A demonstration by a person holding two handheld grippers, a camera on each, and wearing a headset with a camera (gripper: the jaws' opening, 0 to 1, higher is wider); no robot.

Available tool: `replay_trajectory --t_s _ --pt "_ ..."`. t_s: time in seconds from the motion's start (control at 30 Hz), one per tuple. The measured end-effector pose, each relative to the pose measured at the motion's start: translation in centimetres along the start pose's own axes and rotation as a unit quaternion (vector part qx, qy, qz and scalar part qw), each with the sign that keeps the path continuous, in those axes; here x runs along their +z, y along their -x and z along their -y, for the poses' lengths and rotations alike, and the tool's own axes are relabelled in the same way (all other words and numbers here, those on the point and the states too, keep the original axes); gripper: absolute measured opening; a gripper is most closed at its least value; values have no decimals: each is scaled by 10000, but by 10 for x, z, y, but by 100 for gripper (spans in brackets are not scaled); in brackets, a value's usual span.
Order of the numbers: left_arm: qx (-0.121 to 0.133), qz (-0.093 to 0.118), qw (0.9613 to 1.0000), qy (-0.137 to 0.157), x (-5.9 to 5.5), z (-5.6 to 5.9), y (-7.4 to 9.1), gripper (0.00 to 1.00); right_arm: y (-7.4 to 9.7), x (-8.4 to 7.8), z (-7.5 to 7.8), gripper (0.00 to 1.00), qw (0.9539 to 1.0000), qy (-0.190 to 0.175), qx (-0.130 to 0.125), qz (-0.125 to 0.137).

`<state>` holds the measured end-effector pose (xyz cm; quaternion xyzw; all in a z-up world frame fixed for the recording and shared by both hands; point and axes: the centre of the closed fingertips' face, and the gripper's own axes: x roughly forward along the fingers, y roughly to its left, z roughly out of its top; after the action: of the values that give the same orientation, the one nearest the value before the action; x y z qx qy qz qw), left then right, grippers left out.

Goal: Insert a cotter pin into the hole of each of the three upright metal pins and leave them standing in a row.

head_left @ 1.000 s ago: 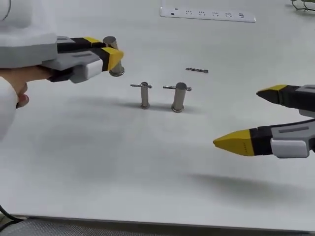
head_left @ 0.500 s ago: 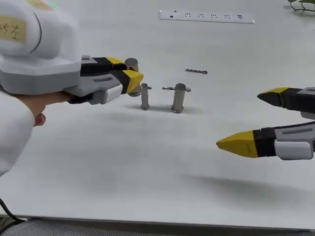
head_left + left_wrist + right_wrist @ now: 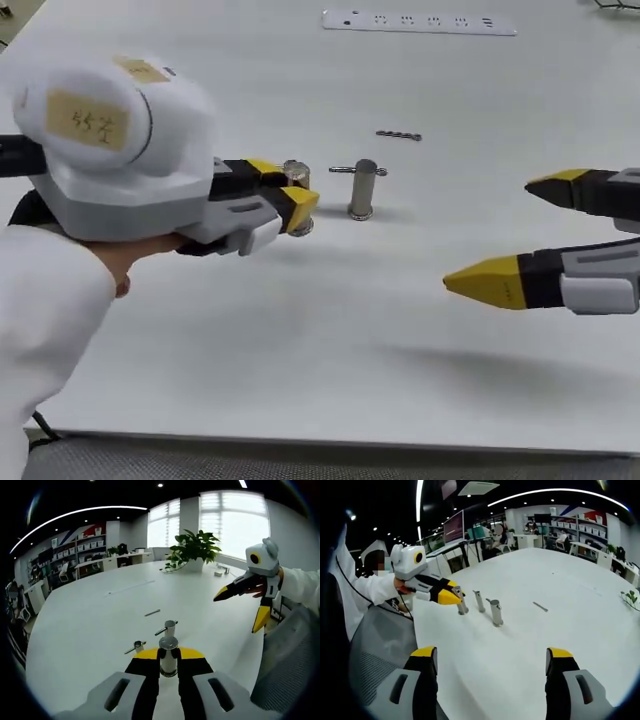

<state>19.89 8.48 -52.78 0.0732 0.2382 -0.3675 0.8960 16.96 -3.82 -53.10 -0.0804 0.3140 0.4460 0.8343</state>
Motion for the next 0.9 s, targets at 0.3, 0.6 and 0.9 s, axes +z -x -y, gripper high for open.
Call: replay_trajectory --t_s 0.3,0.6,0.9 --pt "-93 -154 9998 26 -8 7 -17 9 0 -2 2 87 10000 -10 5 12" --pt "-198 -307 9993 -25 -18 16 -29 9 1 -5 5 87 10000 -17 0 -19" --pt "-227 -402 9989 -68 -25 20 -31 9 0 -8 5 86 10000 -17 6 -52"
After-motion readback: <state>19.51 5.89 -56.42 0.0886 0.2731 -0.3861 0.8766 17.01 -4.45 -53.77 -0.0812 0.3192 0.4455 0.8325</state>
